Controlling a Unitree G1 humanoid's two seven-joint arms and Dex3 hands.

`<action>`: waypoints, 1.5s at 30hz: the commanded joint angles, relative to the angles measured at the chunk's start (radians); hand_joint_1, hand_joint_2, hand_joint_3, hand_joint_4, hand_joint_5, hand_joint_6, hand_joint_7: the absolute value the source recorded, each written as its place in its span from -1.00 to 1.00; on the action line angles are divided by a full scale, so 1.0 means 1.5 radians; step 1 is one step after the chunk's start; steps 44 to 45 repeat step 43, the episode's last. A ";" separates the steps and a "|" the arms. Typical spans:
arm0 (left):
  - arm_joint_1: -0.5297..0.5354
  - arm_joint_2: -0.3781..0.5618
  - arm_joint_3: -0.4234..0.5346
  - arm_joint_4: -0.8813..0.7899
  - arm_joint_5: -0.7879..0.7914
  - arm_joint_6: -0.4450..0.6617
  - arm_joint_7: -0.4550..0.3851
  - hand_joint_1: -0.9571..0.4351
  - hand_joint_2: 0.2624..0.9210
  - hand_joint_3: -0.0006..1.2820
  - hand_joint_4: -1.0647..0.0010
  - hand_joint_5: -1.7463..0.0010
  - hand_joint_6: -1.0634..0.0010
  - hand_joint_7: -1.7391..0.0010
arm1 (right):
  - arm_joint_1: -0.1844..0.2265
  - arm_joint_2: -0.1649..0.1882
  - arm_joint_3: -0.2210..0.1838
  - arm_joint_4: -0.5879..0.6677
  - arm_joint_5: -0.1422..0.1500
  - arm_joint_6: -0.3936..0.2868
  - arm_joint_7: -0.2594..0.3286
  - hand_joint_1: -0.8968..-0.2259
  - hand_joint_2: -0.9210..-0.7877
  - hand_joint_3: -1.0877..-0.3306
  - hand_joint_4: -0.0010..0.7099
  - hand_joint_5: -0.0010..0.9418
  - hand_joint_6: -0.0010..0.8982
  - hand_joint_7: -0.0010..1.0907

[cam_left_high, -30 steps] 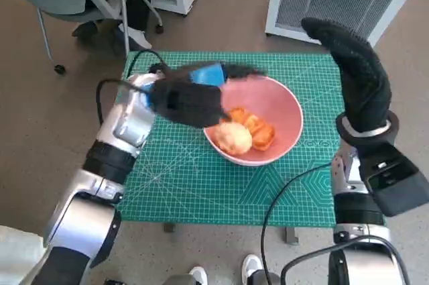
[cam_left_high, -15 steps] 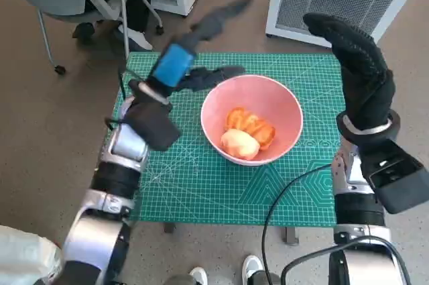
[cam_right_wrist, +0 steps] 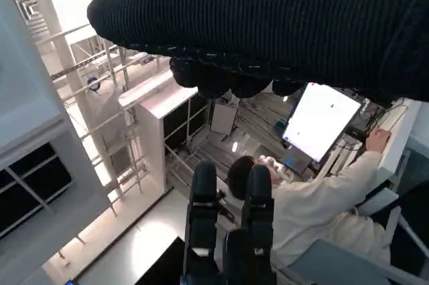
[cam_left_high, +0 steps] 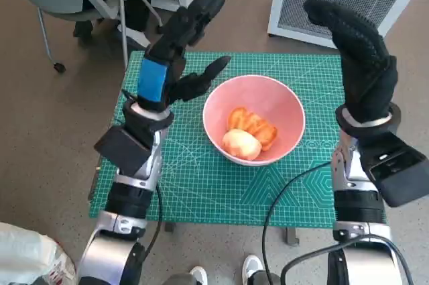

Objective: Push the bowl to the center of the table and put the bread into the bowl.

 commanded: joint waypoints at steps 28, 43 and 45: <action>0.037 -0.029 0.021 -0.042 -0.067 -0.012 -0.048 -0.17 1.00 -0.36 0.14 1.00 0.47 0.52 | -0.014 0.011 0.003 -0.033 -0.030 0.048 -0.032 0.05 -1.00 -0.10 -0.21 -1.00 -0.32 -0.81; 0.055 -0.036 0.024 -0.054 -0.062 -0.020 -0.044 -0.21 1.00 -0.38 0.26 1.00 0.67 0.34 | -0.019 0.013 0.005 -0.024 -0.028 0.042 -0.018 0.04 -1.00 -0.09 -0.20 -1.00 -0.29 -0.80; 0.055 -0.036 0.024 -0.054 -0.062 -0.020 -0.044 -0.21 1.00 -0.38 0.26 1.00 0.67 0.34 | -0.019 0.013 0.005 -0.024 -0.028 0.042 -0.018 0.04 -1.00 -0.09 -0.20 -1.00 -0.29 -0.80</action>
